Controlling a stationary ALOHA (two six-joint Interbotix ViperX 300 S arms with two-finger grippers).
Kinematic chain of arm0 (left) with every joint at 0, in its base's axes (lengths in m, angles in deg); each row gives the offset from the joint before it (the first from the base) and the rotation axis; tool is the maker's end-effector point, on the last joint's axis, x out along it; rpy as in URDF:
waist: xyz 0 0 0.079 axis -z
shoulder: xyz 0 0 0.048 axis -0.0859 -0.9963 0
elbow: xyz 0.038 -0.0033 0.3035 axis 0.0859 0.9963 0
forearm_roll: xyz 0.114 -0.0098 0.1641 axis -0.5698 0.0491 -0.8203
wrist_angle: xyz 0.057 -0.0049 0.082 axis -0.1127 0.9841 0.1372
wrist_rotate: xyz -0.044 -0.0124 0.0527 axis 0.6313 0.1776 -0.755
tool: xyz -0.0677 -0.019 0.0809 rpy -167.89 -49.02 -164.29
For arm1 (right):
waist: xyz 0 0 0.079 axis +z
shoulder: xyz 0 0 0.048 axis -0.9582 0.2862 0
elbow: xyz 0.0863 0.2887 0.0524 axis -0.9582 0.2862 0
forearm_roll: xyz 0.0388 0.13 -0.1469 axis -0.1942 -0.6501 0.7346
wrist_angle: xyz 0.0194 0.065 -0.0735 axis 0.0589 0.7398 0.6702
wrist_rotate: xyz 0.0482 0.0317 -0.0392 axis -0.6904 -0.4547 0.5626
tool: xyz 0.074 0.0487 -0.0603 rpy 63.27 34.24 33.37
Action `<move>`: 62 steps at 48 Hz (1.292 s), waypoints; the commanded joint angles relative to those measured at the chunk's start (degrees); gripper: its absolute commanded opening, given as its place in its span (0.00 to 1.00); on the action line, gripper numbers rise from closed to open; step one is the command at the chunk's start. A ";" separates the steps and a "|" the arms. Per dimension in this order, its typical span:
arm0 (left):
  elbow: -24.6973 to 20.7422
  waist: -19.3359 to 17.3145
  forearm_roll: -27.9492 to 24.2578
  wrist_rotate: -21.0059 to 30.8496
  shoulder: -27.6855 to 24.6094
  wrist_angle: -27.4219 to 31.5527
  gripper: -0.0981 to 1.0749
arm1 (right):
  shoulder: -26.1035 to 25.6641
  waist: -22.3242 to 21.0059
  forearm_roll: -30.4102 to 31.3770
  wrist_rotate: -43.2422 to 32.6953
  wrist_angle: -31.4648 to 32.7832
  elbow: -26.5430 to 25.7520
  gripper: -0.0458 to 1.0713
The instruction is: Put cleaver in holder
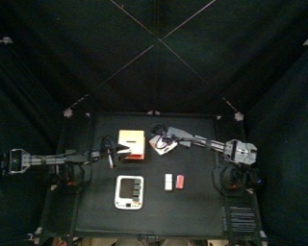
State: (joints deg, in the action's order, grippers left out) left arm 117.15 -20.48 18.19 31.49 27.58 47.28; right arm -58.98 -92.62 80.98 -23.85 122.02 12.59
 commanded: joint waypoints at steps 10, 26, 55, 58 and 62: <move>-0.62 -0.18 0.00 0.00 0.53 -0.18 0.74 | -1.05 -0.18 2.11 0.18 -0.70 -2.29 0.71; -0.53 -0.18 0.00 0.00 0.70 -0.18 0.74 | -0.79 -0.09 5.27 0.00 -0.70 -2.55 0.86; -0.53 -0.18 -0.09 0.00 0.70 0.00 0.74 | -1.32 0.97 5.71 0.79 -0.88 -2.55 0.86; -0.53 -0.18 0.00 0.00 0.70 0.00 0.74 | -1.67 1.41 6.42 0.79 -1.41 -2.29 0.86; -0.53 -0.09 -0.09 0.00 0.70 0.00 0.74 | -2.81 2.64 7.91 0.53 -2.81 -2.02 0.86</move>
State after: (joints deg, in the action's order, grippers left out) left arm 117.24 -20.48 18.19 31.49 28.20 47.46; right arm -58.54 -90.95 87.74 -23.15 120.43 11.44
